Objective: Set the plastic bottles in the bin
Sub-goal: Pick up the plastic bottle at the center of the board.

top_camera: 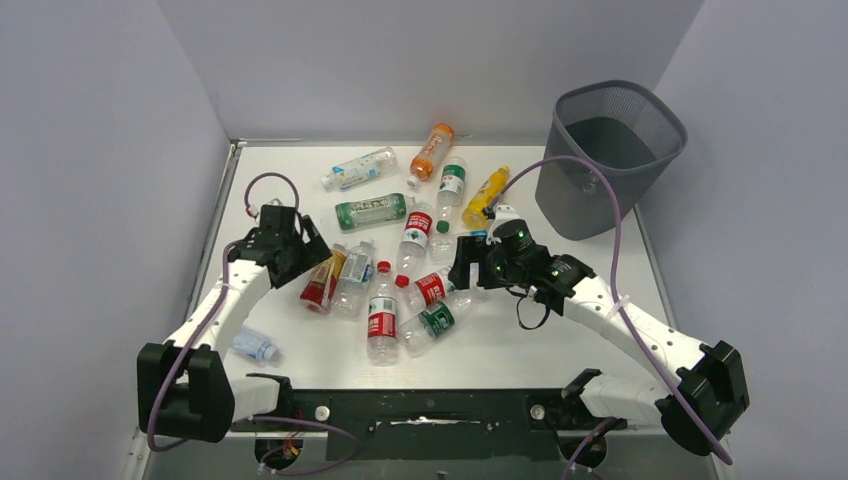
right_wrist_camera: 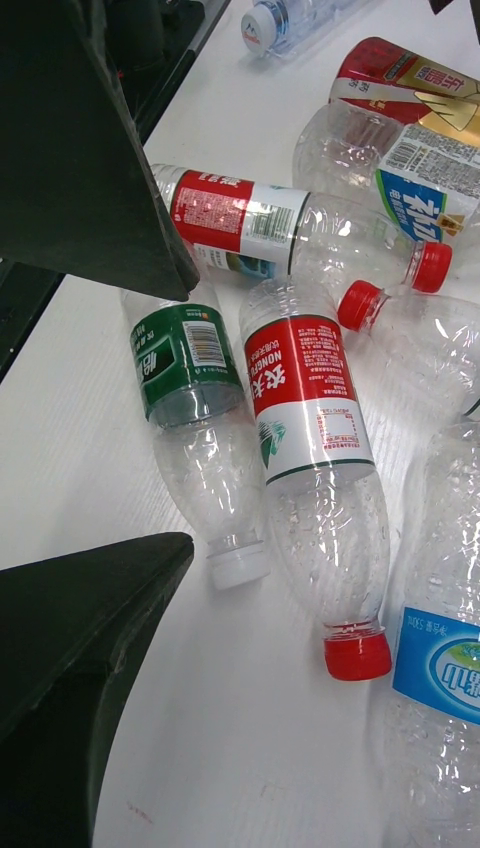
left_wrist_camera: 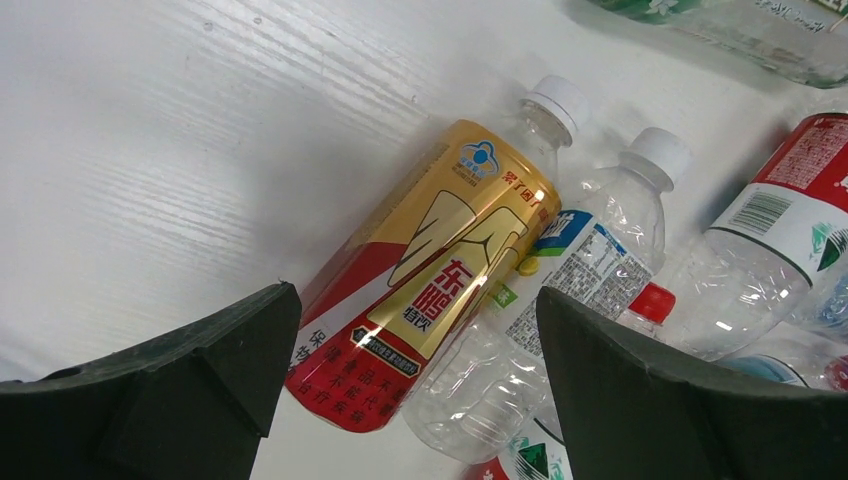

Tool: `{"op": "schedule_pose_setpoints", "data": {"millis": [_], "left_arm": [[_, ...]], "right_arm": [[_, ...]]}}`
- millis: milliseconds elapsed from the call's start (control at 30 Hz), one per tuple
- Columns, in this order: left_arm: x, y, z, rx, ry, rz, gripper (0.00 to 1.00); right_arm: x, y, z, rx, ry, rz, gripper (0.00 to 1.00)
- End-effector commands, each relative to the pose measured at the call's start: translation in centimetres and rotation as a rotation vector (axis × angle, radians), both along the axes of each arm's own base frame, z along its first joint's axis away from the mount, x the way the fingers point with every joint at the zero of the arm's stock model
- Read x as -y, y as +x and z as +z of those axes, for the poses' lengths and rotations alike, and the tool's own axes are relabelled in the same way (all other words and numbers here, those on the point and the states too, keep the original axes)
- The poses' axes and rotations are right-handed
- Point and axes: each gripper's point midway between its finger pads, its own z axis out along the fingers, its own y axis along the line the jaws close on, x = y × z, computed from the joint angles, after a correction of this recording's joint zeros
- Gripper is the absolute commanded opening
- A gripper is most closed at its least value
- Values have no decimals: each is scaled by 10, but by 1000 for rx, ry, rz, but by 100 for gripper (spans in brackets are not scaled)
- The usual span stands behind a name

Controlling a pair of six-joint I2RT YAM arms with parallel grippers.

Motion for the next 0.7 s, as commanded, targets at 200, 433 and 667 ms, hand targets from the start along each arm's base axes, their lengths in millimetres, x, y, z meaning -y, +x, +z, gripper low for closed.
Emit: {"op": "schedule_pose_setpoints", "data": {"millis": [200,433,667], "left_arm": [[27,20,-20,-5,11,-141,89],[44,17,-33,-50,35,-185,89],[52,14,-39,-65,72,-187,85]], "right_arm": [[-6,3,8,42,29,5,90],[-8,3,5,32,27,11,90],[-8,2,2,28,21,10,90]]}}
